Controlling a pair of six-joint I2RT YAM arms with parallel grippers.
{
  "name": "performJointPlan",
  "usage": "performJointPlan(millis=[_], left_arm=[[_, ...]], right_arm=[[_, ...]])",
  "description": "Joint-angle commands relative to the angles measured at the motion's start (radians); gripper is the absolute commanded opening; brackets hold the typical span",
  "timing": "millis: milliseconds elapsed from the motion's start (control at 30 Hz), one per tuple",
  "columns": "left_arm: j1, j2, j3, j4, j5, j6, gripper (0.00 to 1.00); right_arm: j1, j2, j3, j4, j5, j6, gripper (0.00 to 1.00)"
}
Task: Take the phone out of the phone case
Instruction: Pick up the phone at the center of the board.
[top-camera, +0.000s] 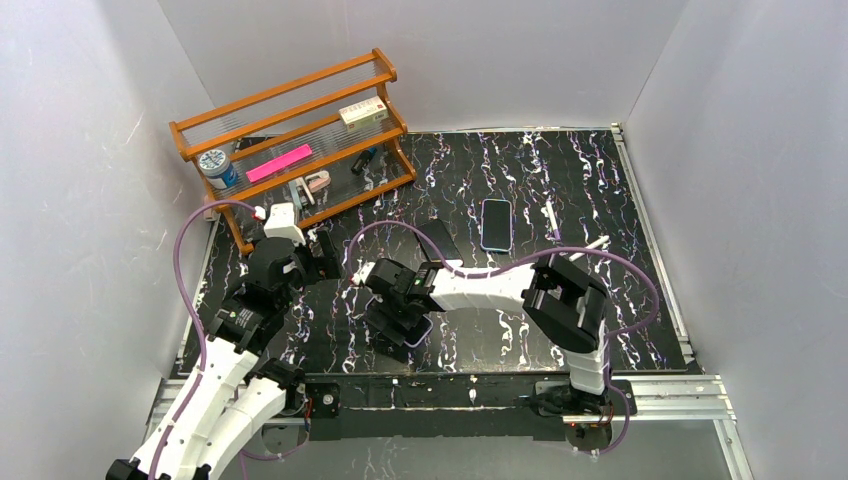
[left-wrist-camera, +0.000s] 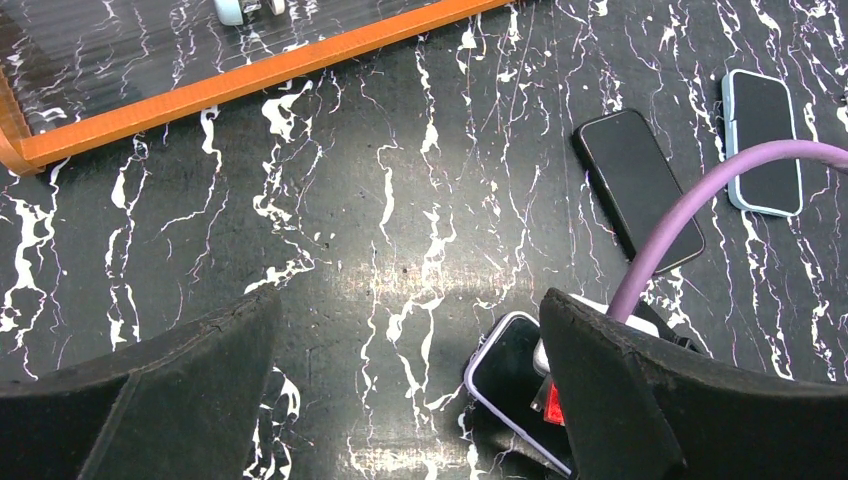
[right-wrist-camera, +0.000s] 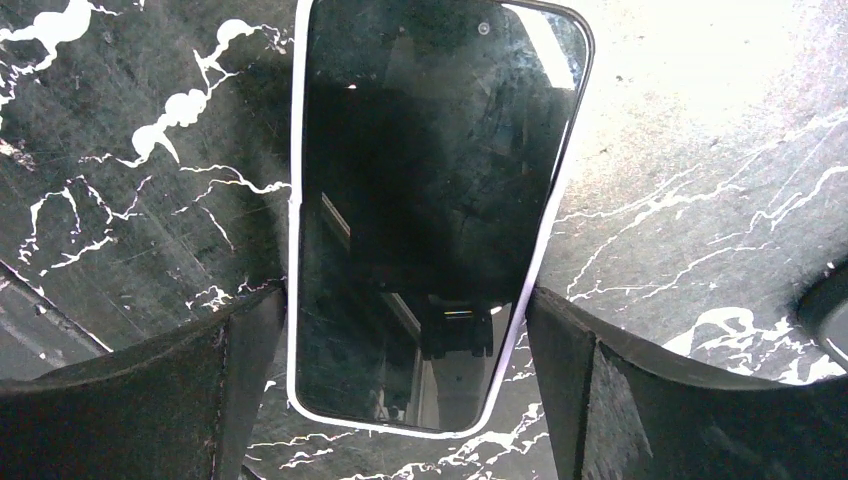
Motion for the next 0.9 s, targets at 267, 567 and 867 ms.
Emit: performJointPlan(millis=[267, 567, 867], left_arm=[[0.007, -0.021, -0.004, -0.012, -0.025, -0.06, 0.98], [0.007, 0.018, -0.022, -0.033, 0.034, -0.159, 0.98], [0.006, 0.076, -0.089, 0.056, 0.169, -0.329, 0.98]], right_arm=[[0.004, 0.048, -0.052, -0.042, 0.053, -0.006, 0.65], [-0.112, -0.117, -0.197, 0.182, -0.006, 0.118, 0.36], [-0.224, -0.254, -0.364, 0.424, -0.166, 0.288, 0.14]])
